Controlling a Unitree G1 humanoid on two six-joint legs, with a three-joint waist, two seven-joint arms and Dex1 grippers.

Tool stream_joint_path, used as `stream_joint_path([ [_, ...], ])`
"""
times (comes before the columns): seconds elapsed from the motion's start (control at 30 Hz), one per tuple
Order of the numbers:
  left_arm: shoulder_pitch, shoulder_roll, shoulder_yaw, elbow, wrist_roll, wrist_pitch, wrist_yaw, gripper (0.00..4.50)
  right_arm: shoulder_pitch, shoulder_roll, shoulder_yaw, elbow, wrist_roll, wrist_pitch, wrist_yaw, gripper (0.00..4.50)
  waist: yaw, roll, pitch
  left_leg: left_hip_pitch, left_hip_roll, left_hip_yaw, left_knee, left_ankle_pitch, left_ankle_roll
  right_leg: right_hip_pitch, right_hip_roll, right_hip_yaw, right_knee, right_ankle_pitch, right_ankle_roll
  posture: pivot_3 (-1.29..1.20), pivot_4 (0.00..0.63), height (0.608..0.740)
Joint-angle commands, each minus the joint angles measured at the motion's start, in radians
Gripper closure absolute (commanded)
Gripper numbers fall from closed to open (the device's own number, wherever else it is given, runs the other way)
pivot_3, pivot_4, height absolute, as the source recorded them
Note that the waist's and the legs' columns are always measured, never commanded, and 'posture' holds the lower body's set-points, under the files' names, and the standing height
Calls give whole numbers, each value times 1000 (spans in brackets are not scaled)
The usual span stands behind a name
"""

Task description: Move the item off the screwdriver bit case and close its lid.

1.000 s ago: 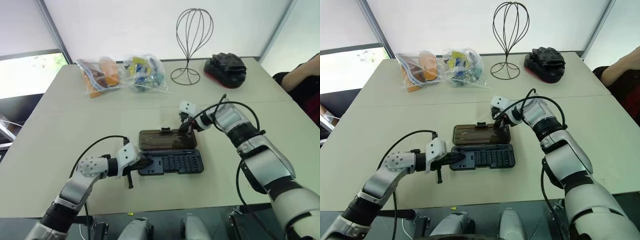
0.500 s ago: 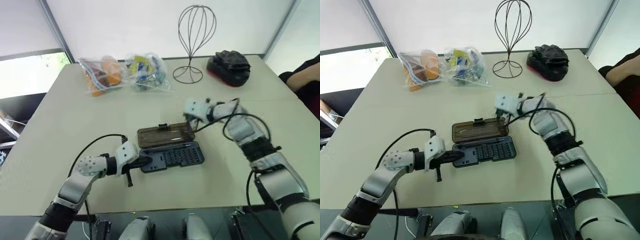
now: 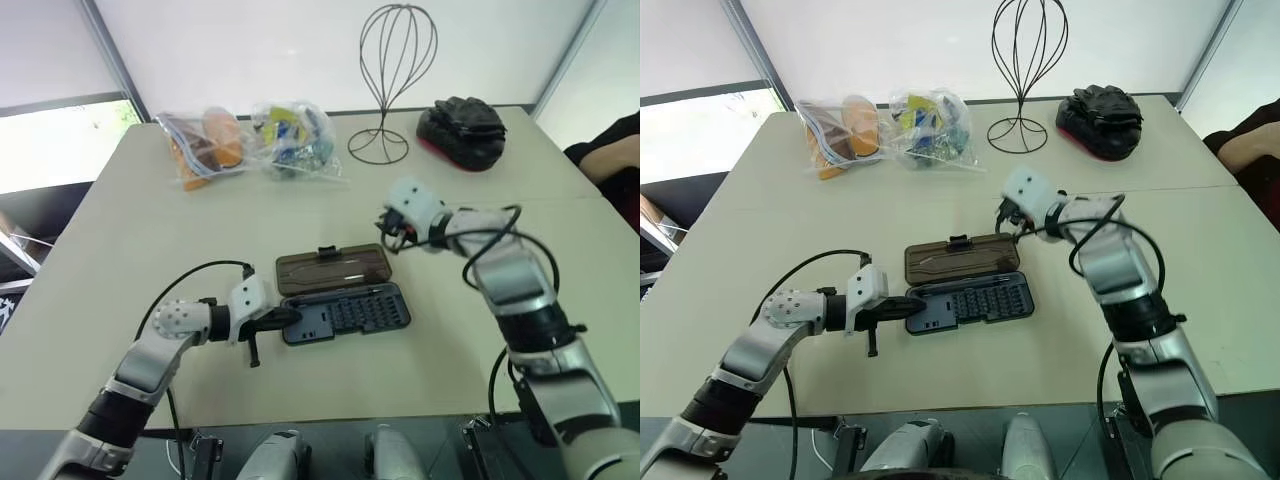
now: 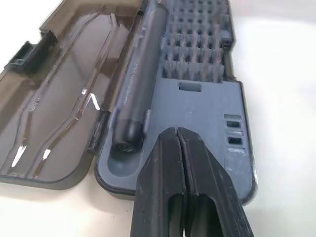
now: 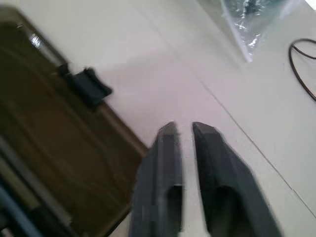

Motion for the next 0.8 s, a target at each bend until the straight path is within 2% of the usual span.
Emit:
stream_joint_path([
  [0.03,21,46,-54,33,56,-5,-49,4500,-98,-16,1,86,43,7,54,2104,-2,0,0,0,0,0,-2,0,0,-1,0,0,0,0,0,0,150,740],
  [0.13,5,44,-65,64,83,-38,-43,4500,-167,-20,52,218,27,-40,85,458,-4,0,0,1,0,0,-5,0,0,-1,-1,0,-1,0,0,0,150,740],
  [0.17,0,39,-66,75,85,-45,-39,4500,-197,-10,65,277,24,-53,91,56,-4,0,0,1,0,0,-6,0,0,-1,-1,0,-1,0,0,0,150,740],
  [0.43,-10,-7,-76,95,99,-69,3,4500,-368,63,166,691,1,-181,213,56,-21,0,1,2,0,0,-6,0,0,-1,-1,-1,-1,0,0,0,150,740],
  [0.77,42,-38,-79,52,104,-60,71,4500,-472,168,234,1055,-68,-310,325,56,-22,0,1,2,0,0,-7,0,0,-2,-1,-1,0,0,0,0,150,740],
  [0.8,45,-42,-79,51,105,-60,79,4500,-480,180,232,1096,-75,-318,328,284,-24,0,1,2,0,0,-7,0,0,-2,-1,-1,0,0,0,0,150,740],
])
